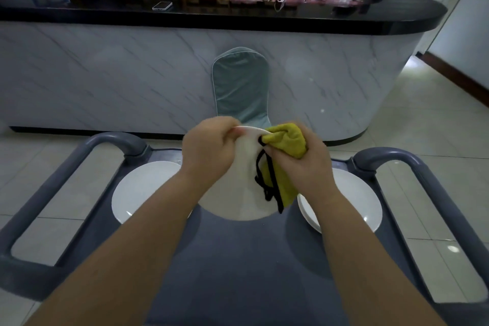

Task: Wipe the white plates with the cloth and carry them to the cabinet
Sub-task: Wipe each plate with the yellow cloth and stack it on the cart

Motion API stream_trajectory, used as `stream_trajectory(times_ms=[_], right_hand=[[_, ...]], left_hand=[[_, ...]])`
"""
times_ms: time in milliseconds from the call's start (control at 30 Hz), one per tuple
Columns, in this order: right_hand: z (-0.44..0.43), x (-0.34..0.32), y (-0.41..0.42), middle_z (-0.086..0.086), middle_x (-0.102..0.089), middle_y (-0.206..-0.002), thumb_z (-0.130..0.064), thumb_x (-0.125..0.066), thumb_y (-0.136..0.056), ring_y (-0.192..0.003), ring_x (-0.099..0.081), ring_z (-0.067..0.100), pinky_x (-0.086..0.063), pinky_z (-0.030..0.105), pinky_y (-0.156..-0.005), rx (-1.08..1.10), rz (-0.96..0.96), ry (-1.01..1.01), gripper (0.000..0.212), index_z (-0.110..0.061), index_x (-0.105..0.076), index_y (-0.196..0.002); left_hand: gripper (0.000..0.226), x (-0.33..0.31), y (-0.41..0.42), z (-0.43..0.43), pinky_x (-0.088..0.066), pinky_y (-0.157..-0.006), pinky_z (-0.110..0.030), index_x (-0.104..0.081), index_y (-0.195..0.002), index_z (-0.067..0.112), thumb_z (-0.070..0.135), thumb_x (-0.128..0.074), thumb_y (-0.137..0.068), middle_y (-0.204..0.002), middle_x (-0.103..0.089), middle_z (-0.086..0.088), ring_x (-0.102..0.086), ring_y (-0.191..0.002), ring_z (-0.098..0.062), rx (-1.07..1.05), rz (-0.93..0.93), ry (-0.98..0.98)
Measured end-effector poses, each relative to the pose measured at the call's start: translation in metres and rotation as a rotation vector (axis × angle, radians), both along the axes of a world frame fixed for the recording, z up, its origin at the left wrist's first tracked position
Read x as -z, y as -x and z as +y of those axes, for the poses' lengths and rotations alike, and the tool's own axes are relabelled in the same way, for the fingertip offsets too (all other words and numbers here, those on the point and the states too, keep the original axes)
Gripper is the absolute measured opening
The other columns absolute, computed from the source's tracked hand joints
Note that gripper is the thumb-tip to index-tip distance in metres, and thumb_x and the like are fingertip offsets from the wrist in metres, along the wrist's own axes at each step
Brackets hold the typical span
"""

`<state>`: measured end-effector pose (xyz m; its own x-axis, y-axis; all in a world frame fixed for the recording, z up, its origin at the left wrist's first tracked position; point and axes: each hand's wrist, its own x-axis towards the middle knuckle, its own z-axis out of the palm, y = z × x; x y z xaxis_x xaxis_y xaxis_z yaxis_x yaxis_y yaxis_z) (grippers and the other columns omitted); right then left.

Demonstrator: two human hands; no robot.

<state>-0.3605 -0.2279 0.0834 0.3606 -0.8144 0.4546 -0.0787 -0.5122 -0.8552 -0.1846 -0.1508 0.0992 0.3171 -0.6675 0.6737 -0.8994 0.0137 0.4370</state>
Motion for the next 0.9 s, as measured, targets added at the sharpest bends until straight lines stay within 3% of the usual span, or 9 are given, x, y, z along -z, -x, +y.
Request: stream_trajectory(times_ms=[100,167,233,333,400,467,633,800,900], right_hand=[[0.004,0.043,0.009,-0.005,-0.072,-0.093,-0.027,-0.087,-0.069,-0.09,-0.068,0.014,-0.055,0.041,-0.087,0.083,-0.111,-0.425,0.035,-0.024,-0.067,-0.098],[0.008,0.068,0.009,-0.001,-0.072,-0.092,-0.022,-0.085,-0.072,-0.089,-0.068,0.016,-0.055,0.046,-0.087,0.134,-0.052,-0.528,0.031,-0.019,-0.067,-0.097],[0.009,0.08,0.008,-0.006,-0.071,-0.088,-0.02,-0.083,-0.074,-0.085,-0.067,0.013,-0.056,0.039,-0.084,0.149,0.012,-0.517,0.025,-0.025,-0.066,-0.093],[0.001,0.069,0.007,-0.017,-0.068,-0.081,-0.027,-0.079,-0.075,-0.076,-0.062,0.003,-0.048,0.013,-0.068,0.045,0.135,-0.266,0.021,-0.034,-0.062,-0.085],[-0.006,0.05,0.002,-0.017,-0.064,-0.081,-0.033,-0.074,-0.076,-0.073,-0.059,0.004,-0.046,0.019,-0.064,-0.088,0.26,-0.027,0.02,-0.034,-0.058,-0.086],[-0.009,0.032,-0.004,-0.011,-0.062,-0.083,-0.032,-0.074,-0.077,-0.072,-0.058,0.009,-0.047,0.029,-0.065,-0.14,0.281,0.129,0.021,-0.029,-0.055,-0.088],[-0.016,0.001,0.0,-0.014,-0.066,-0.085,-0.035,-0.08,-0.071,-0.077,-0.061,0.002,-0.045,0.008,-0.065,-0.085,0.127,0.096,0.026,-0.028,-0.062,-0.089],[-0.007,0.038,0.01,-0.012,-0.072,-0.085,-0.024,-0.088,-0.067,-0.083,-0.068,0.006,-0.054,0.03,-0.076,0.022,-0.097,-0.413,0.03,-0.03,-0.066,-0.087],[0.004,0.061,0.01,-0.019,-0.069,-0.079,-0.017,-0.083,-0.074,-0.074,-0.063,-0.002,-0.049,0.018,-0.071,0.05,0.02,-0.328,0.025,-0.031,-0.063,-0.082]], left_hand=[[0.028,0.045,-0.001,0.015,-0.034,-0.055,-0.023,-0.059,-0.07,0.02,0.025,-0.05,-0.097,-0.062,-0.054,0.008,-0.046,-0.065,-0.015,-0.278,0.737,0.06],[0.034,0.077,0.01,0.025,-0.034,-0.056,-0.03,-0.051,-0.066,0.018,0.025,-0.046,-0.099,-0.062,-0.05,0.006,-0.044,-0.066,-0.019,-0.393,0.991,0.051],[0.023,0.097,0.017,0.03,-0.038,-0.064,-0.034,-0.055,-0.079,0.016,0.022,-0.045,-0.1,-0.073,-0.055,0.002,-0.049,-0.077,-0.024,-0.383,0.899,-0.053],[0.017,0.081,0.012,0.025,-0.037,-0.084,-0.036,-0.063,-0.109,0.015,0.018,-0.057,-0.092,-0.1,-0.064,0.0,-0.05,-0.095,-0.026,-0.119,0.272,-0.2],[0.014,0.057,0.015,0.011,-0.043,-0.075,-0.04,-0.067,-0.097,0.012,0.021,-0.06,-0.091,-0.092,-0.068,-0.003,-0.058,-0.086,-0.03,0.08,-0.052,-0.23],[0.019,0.031,0.023,0.002,-0.045,-0.056,-0.039,-0.064,-0.081,0.009,0.024,-0.059,-0.091,-0.077,-0.066,-0.005,-0.06,-0.073,-0.032,0.125,-0.143,-0.223],[0.008,0.002,0.008,-0.002,-0.046,-0.06,-0.029,-0.07,-0.082,0.019,0.024,-0.066,-0.088,-0.076,-0.068,0.007,-0.061,-0.072,-0.015,0.061,-0.058,0.034],[0.016,0.04,0.004,0.019,-0.042,-0.066,-0.028,-0.062,-0.079,0.027,0.033,-0.056,-0.093,-0.072,-0.063,0.021,-0.058,-0.072,-0.006,-0.258,0.805,0.135],[0.01,0.069,0.014,0.032,-0.043,-0.07,-0.036,-0.058,-0.091,0.028,0.031,-0.051,-0.098,-0.083,-0.063,0.014,-0.058,-0.084,-0.021,-0.245,0.626,-0.058]])
